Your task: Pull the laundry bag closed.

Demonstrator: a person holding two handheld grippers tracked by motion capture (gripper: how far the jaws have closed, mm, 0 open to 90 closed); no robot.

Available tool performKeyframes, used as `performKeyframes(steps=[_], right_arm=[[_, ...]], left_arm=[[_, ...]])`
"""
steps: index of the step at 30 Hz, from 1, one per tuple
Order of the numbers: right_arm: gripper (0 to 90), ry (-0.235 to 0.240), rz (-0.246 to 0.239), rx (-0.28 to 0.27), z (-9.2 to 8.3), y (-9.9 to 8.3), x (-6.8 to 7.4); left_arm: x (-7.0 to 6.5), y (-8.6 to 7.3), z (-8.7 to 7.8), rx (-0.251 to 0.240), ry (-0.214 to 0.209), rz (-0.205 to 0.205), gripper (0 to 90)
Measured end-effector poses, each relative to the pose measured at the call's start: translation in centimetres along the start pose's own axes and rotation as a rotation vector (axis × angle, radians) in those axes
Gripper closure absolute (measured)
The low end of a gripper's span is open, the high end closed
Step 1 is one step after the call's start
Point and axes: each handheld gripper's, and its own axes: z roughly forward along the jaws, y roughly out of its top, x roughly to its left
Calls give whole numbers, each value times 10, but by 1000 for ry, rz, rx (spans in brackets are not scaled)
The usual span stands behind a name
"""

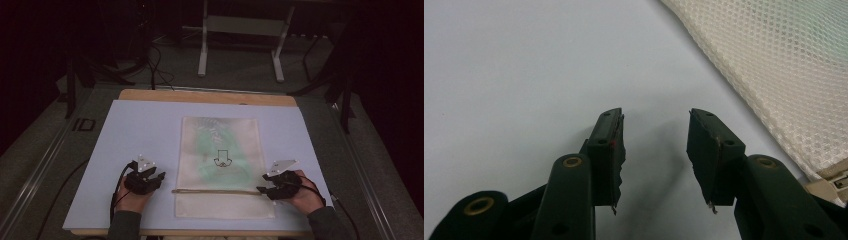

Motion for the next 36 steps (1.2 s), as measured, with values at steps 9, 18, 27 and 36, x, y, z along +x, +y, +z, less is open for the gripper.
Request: performKeyframes(steps=[9,18,27,36], right_arm=[[490,19,-31,-1,7,11,6],[488,42,-62,-5,13,25,13],[489,64,-92,-5,19,36,20],[489,93,-129,-6,29,51,28]], left_arm=[[-1,0,0,2,-4,9,575],[-2,0,1,7,-9,13,575],[-2,0,1,6,-9,13,575],[-2,1,2,3,-12,16,575]])
